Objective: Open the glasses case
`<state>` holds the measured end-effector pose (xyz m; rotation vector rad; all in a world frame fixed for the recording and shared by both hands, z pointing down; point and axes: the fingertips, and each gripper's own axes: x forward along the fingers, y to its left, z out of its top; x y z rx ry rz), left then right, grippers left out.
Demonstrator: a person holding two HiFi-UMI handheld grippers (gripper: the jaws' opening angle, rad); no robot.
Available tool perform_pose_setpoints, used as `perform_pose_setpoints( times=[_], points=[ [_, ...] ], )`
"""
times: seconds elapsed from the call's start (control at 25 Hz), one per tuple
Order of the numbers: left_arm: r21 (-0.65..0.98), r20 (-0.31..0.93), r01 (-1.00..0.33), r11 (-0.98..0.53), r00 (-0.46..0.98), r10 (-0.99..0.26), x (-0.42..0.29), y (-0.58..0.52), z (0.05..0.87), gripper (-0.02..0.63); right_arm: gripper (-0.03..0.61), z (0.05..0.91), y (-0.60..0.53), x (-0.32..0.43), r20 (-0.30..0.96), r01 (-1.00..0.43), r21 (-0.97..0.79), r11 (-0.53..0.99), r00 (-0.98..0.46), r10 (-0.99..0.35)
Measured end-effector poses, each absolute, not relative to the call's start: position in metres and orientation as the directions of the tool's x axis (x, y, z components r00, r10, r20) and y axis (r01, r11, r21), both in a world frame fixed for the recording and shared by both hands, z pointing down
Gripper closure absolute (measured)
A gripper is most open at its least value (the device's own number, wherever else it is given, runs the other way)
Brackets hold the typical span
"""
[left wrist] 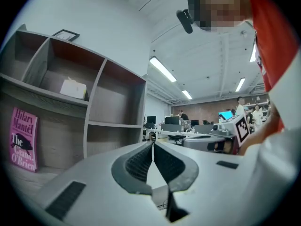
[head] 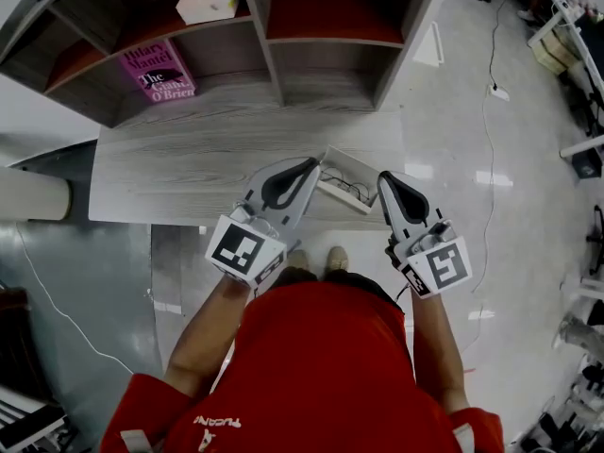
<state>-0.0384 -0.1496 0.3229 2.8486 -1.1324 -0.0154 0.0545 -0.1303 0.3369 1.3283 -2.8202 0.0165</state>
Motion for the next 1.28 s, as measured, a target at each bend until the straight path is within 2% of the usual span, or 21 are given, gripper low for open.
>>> perform_pose_setpoints(
  times=[0.36, 1.28],
  points=[
    [0.051, -0.047, -0.685, -0.726, 0.725, -0.687, -0.047, -0.139, 0.311, 0.604, 0.574, 0.336, -0.114, 0.051, 0.012, -0.788, -0.013, 0.615, -0.616, -0.788],
    [0.049, -0.04, -0.674, -0.737, 0.736, -0.675, -0.044, -0.14, 0.315, 0.604, 0.575, 0.337, -0.111, 0.059, 0.027, -0.803, 0.005, 0.596, -0.596, -0.803]
  ],
)
